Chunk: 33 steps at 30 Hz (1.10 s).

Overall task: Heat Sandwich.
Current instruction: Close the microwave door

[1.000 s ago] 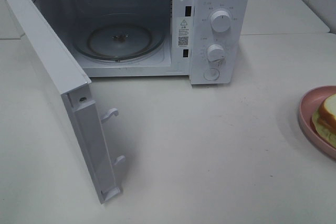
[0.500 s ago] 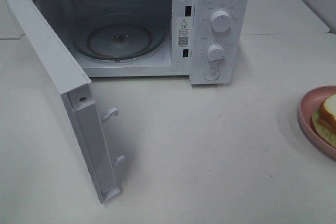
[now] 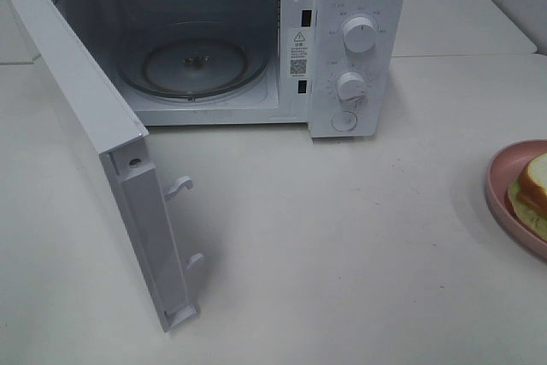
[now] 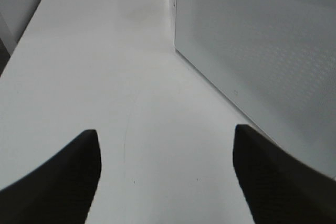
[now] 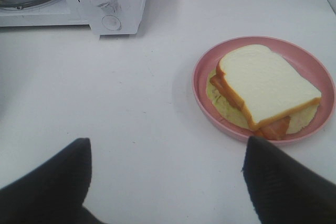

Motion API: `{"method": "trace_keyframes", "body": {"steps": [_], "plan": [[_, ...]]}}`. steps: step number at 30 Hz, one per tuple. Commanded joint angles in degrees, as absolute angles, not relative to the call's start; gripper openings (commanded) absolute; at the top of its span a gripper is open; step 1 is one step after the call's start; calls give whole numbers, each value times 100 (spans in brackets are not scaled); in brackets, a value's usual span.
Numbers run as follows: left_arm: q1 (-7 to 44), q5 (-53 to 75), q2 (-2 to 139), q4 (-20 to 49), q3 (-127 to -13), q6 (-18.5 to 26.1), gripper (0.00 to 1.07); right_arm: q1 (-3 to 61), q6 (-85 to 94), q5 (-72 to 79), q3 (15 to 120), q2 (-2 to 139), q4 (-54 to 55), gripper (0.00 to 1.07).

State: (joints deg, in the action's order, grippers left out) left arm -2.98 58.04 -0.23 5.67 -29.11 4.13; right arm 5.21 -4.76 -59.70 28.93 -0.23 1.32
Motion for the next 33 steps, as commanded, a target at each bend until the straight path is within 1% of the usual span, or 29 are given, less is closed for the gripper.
{"method": "trace_keyframes", "body": {"steps": [1,3,5,8,10,11,13,15,17,21,22,24,26,27,29,30,31,32,33], "plan": [[-286,5260,-86,533,-3008,550,66,470,-487,-5936,2882,-178,86,76],[-286,4767,17,476,-2974,590,66,470,-487,-5936,2882,-178,86,76],[-286,4566,46,458,-2939,590,66,470,-487,-5936,2882,-178,86,76],[-286,3701,212,447,-2710,590,66,470,-487,-5936,2882,-178,86,76],[-286,3512,246,458,-2647,590,66,470,-487,-5936,2882,-178,86,76],[-286,3019,327,481,-2458,590,66,470,-493,-5936,2882,-178,86,76],[-286,2796,355,521,-2384,590,66,470,-493,-5936,2882,-178,86,76],[-286,2206,424,722,-2120,590,66,470,-498,-5936,2882,-178,80,76],[-286,2045,447,768,-2045,590,66,470,-498,-5936,2882,-178,80,76],[-258,1169,619,940,-1570,573,66,470,-498,-5936,2882,-178,80,76],[-258,1169,619,940,-1570,573,66,470,-498,-5936,2882,-178,80,76],[-92,814,716,1146,-1255,573,65,470,-498,-5936,2882,-178,80,76],[6,670,768,1169,-1157,573,65,470,-498,-5936,2882,-178,80,76],[212,407,888,1152,-1026,579,65,470,-498,-5936,2882,-178,80,76],[384,126,1031,1106,-957,590,62,470,-498,-5936,2882,-178,80,76],[384,126,1031,1106,-957,590,62,470,-498,-5936,2882,-178,80,76],[476,0,1123,1089,-945,590,59,470,-498,-5936,2882,-178,80,76],[607,-132,1306,1049,-945,590,46,470,-498,-5936,2882,-178,80,76],[659,-189,1421,1020,-945,590,38,470,-498,-5936,2882,-178,80,76]]}}
